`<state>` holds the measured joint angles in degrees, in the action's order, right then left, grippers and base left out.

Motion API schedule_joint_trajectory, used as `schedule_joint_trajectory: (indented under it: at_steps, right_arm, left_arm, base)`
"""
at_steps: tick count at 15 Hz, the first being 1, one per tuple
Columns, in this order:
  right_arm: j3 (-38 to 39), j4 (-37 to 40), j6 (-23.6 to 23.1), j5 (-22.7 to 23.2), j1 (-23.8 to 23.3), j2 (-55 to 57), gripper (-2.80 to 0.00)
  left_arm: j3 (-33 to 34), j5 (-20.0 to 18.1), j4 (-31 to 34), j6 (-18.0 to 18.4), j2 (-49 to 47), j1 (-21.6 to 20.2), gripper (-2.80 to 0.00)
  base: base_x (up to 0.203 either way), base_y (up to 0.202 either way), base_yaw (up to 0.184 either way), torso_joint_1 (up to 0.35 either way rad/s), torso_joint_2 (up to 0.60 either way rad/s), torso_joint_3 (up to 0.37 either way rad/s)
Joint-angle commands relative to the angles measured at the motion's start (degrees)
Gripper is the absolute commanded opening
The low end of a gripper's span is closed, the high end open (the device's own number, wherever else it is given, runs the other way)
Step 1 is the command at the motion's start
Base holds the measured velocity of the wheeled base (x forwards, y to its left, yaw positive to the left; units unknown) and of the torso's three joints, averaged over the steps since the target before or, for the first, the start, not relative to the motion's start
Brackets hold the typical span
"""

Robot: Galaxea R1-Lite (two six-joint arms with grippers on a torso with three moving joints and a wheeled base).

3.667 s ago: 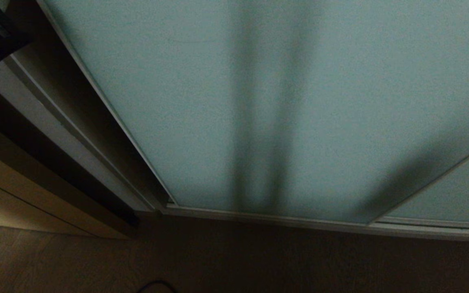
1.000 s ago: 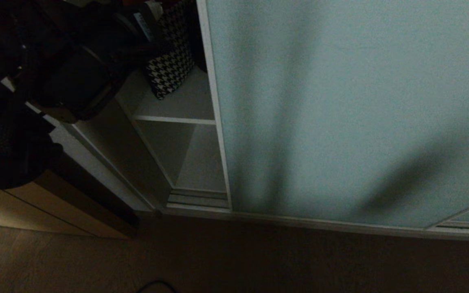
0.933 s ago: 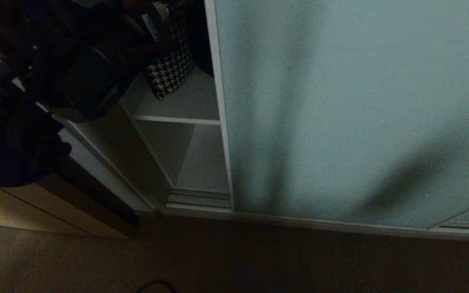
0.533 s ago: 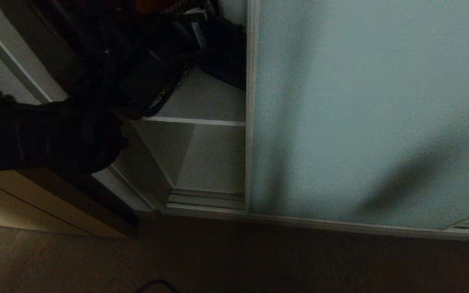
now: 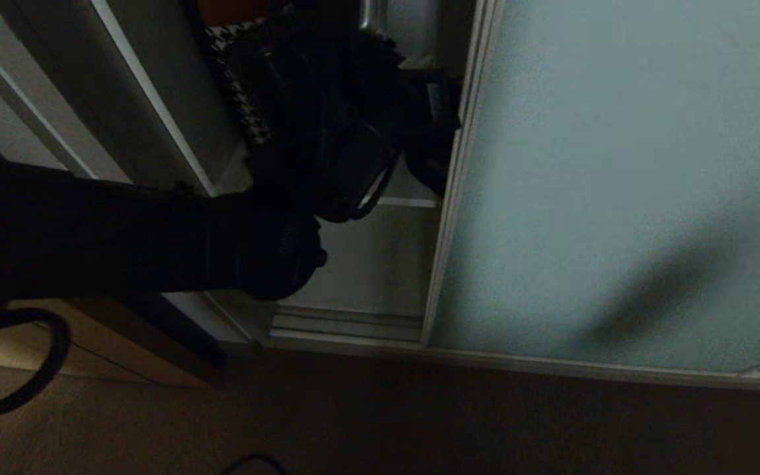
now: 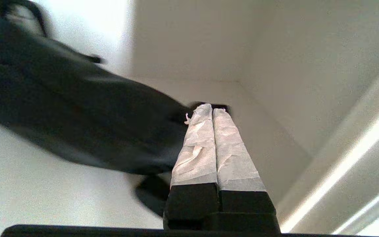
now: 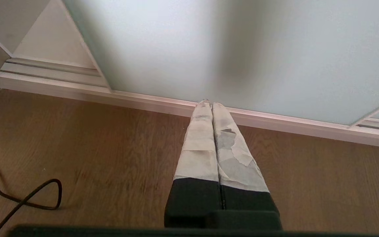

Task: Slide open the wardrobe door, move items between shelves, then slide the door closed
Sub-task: Open the door

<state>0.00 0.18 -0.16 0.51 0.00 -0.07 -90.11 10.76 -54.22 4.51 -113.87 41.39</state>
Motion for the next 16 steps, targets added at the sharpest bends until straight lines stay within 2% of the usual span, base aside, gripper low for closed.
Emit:
schedule_joint_trajectory:
  at_steps: [1,5,9,14,16]
  right_arm:
    - [0.0,0.0,0.0,0.0,0.0,0.1,-2.8]
    - [0.0,0.0,0.0,0.0,0.0,0.1,-2.8]
    - [0.0,0.0,0.0,0.0,0.0,0.1,-2.8]
    - [0.0,0.0,0.0,0.0,0.0,0.1,-2.8]
    - [0.0,0.0,0.0,0.0,0.0,0.1,-2.8]
  left_arm:
    - [-3.2,0.1,-0.2,0.3,-4.5,1.6,-2.8]
    - [-8.4,0.6,0.1,1.2,-8.7,3.4,-2.8]
    - [-9.2,0.6,0.9,1.1,-9.2,4.6,-2.8]
    - [-19.1,0.7,3.8,1.1,-15.7,8.5,-2.8]
    - [-20.7,0.3,5.9,1.1,-17.5,10.1,-2.8]
  base:
    - [0.0,0.0,0.0,0.0,0.0,0.0]
    - [0.0,0.0,0.0,0.0,0.0,0.0]
    - [0.0,0.0,0.0,0.0,0.0,0.0]
    - [0.0,0.0,0.0,0.0,0.0,0.0]
    - [0.0,0.0,0.0,0.0,0.0,0.0]
